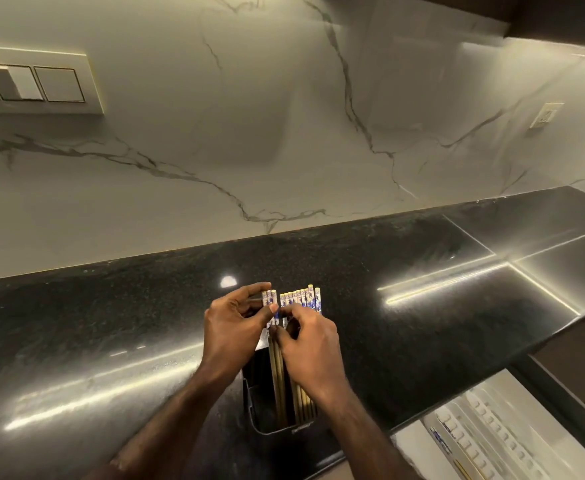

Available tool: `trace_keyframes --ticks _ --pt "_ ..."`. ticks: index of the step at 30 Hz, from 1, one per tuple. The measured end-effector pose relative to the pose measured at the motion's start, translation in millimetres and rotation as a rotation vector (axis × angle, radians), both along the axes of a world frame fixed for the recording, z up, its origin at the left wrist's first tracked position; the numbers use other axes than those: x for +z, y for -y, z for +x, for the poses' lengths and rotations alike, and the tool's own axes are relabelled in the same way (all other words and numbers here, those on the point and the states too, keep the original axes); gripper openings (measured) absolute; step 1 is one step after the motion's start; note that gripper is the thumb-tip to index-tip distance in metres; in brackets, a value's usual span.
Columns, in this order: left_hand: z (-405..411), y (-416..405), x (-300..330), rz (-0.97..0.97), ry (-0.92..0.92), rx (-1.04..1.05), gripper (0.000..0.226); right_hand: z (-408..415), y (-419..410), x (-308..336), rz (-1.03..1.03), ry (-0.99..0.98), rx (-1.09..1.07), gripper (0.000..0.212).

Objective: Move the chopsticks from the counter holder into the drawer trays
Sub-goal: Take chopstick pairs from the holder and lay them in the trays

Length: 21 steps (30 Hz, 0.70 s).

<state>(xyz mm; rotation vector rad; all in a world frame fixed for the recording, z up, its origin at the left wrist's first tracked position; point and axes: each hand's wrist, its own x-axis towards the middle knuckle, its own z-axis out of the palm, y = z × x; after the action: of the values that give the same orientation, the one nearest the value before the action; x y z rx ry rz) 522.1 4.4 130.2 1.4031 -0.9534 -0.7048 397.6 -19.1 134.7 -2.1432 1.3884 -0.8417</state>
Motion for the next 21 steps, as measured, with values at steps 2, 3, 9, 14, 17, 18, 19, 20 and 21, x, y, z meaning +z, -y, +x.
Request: trace_keyframes --ticks 2,3,9,14,17,18,19,20,21 --pt "0.9 -1.2 10.5 -0.057 0.040 -0.023 0.039 -0.1 -1.3 9.1 -0.027 0.034 -0.008 0.017" --pt "1.3 -1.7 16.9 -0.091 0.065 -0.029 0.039 -0.3 -1.7 14.6 -0.029 0.066 -0.003 0.015" --pt "-3.4 -1.8 73.2 -0.265 0.254 -0.039 0.041 -11.7 -7.9 46.8 0.059 0.320 0.063 0.016" --pt "-16.8 -6.3 123.8 -0.300 0.262 -0.122 0.041 -42.9 -16.6 63.7 0.221 0.490 0.172 0.011" --pt "-36.5 -10.9 142.6 -0.325 0.156 -0.210 0.040 -71.8 -23.3 74.6 0.273 0.533 0.237 0.014" --pt "-43.9 -12.7 146.2 -0.337 0.136 -0.233 0.040 -81.4 -24.8 78.3 0.268 0.523 0.247 0.015" --pt "-54.4 -15.3 149.8 -0.349 0.125 -0.257 0.040 -93.5 -27.9 82.5 0.255 0.510 0.253 0.014" --pt "-65.5 -18.1 152.7 -0.360 0.118 -0.277 0.039 -105.8 -31.2 86.4 0.242 0.503 0.255 0.013" --pt "-78.0 -20.9 155.1 -0.369 0.114 -0.298 0.039 -119.3 -35.6 90.2 0.232 0.505 0.250 0.013"
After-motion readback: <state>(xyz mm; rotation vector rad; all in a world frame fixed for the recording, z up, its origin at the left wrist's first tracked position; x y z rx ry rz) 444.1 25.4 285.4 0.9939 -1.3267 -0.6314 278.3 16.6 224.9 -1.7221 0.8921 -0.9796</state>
